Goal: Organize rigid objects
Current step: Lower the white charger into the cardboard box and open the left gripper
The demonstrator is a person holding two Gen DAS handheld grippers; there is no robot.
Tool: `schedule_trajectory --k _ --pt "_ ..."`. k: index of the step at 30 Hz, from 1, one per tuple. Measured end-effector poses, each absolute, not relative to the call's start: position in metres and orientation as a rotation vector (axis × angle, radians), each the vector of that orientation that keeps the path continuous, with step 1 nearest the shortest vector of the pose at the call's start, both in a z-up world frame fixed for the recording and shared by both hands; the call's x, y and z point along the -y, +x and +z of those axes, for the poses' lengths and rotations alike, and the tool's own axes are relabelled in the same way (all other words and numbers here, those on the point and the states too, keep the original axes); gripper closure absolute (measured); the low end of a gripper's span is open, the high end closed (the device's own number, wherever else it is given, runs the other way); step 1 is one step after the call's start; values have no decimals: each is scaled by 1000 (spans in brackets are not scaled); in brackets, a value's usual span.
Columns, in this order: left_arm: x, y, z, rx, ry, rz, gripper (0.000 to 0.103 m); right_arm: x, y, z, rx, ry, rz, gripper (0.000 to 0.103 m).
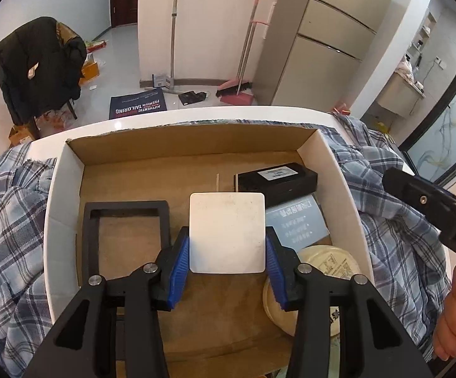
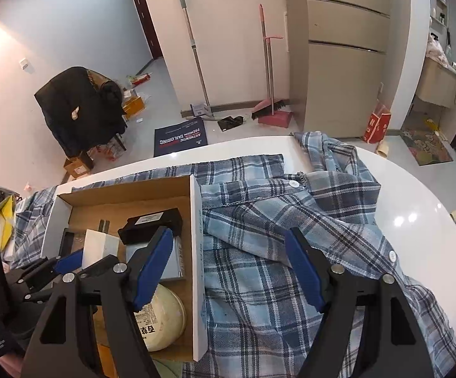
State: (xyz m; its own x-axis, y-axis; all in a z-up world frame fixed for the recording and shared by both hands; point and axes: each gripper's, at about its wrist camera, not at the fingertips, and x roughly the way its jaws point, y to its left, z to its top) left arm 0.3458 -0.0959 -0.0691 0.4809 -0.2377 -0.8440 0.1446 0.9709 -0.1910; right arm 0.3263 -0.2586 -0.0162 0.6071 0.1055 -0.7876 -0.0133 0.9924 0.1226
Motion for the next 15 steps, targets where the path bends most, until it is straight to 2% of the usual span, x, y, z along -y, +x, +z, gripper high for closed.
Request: schedule_trajectory --k 6,8,9,15 --pt "95 350 -75 -1069 -101 -228 56 258 321 -6 -891 113 73 30" --pt "94 349 -73 -1064 -107 -233 54 257 320 -4 -887 116 72 30" --pt "94 348 -71 -1057 -105 -233 49 257 319 -3 -886 114 76 30" --pt "89 331 -27 -927 -43 -204 47 257 308 14 -836 129 45 30"
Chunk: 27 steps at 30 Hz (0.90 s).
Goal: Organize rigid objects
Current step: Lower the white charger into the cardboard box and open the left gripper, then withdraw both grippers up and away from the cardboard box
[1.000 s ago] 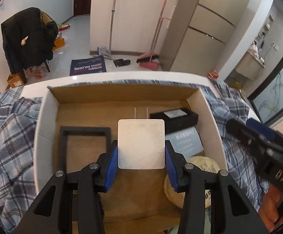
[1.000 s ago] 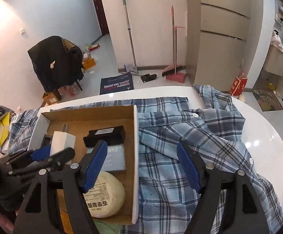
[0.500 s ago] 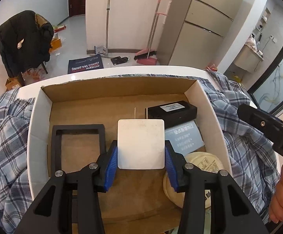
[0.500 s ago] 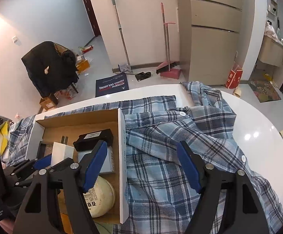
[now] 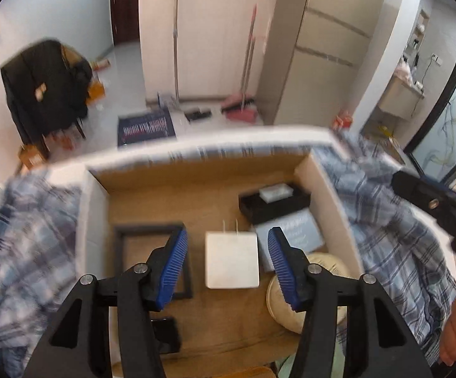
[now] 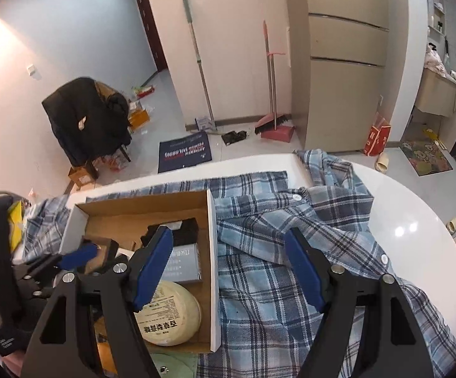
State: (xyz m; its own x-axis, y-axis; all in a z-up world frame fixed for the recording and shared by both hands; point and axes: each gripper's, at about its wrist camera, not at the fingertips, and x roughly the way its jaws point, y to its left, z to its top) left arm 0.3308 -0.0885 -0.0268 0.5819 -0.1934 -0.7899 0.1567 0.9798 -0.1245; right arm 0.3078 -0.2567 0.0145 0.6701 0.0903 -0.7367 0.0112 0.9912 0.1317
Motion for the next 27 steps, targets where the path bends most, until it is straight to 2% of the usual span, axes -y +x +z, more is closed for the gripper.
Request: schedule_trajectory --k 4,11,13,15,19,20,21,23,27 --pt "74 298 28 -740 -69 -185 41 245 267 57 -661 140 -64 30" --pt "54 209 100 -440 8 -62 40 237 187 130 -470 129 43 30" --pt "47 181 115 -370 0 -65 34 238 166 137 -451 121 57 30" --pt "39 152 129 -299 -27 -80 22 236 147 142 -429 120 69 30" --pt "29 96 147 -161 -51 -65 15 231 105 153 -325 116 68 30" --pt "26 79 148 -112 -53 -27 10 226 93 155 -275 106 51 26" --pt "24 67 149 -76 -57 -7 0 223 81 157 -216 89 26 15" --pt "20 41 146 16 -74 1 0 217 58 160 -120 57 -34 6" --pt "18 7 140 107 -29 6 0 212 40 156 -104 55 -10 6"
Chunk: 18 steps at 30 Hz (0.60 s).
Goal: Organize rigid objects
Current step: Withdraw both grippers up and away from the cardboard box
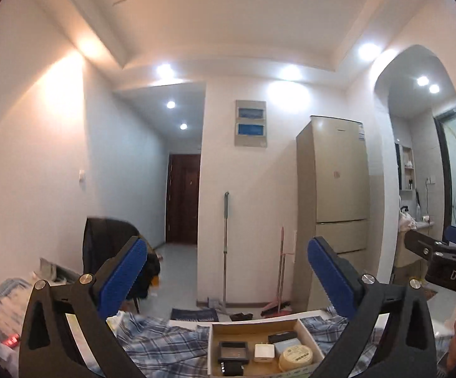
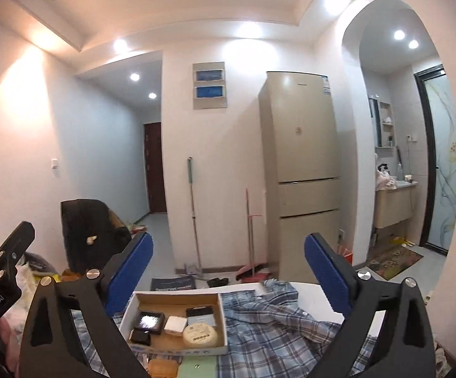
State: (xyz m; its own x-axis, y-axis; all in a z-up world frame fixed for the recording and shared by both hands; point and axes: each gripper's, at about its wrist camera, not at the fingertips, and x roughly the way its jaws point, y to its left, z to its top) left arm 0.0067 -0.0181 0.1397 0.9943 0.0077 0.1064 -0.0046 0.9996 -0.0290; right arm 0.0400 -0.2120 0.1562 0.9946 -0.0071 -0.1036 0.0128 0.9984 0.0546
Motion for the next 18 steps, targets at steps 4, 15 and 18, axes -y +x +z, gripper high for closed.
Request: schedule_trajectory --k 4,15,18 --pt "20 -1 131 88 -11 -31 0 216 39 142 -155 124 89 6" --pt "23 28 65 -13 -20 -31 0 211 66 84 -195 57 13 1" --pt "29 55 44 -114 17 -36 0 201 77 66 -265 -21 50 1"
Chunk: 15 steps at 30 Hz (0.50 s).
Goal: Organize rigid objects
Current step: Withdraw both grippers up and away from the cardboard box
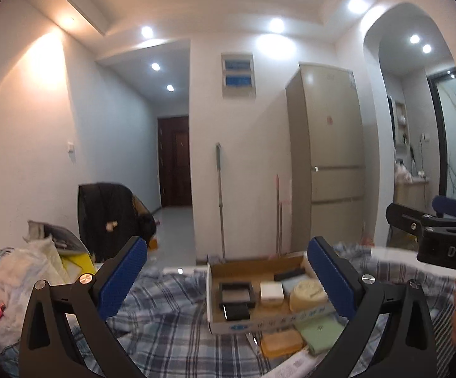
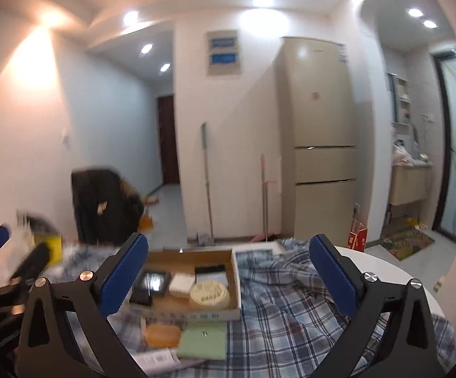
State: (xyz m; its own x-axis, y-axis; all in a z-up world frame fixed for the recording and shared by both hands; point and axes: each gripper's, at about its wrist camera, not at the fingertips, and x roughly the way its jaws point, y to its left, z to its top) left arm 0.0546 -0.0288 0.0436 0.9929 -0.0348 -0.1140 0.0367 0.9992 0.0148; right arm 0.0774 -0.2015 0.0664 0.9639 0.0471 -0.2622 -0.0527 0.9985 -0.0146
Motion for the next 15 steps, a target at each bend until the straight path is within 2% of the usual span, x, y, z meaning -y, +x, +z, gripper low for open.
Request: schedule_trajectory --k 7,10,15 --pt "17 88 -8 -242 -55 -12 0 201 110 23 -444 -24 83 1" --pt "16 98 -13 -299 -62 -15 0 202 127 2 -556 -31 73 1" --pt "11 90 -15 -274 -85 -15 0 203 138 -20 -658 -26 87 1"
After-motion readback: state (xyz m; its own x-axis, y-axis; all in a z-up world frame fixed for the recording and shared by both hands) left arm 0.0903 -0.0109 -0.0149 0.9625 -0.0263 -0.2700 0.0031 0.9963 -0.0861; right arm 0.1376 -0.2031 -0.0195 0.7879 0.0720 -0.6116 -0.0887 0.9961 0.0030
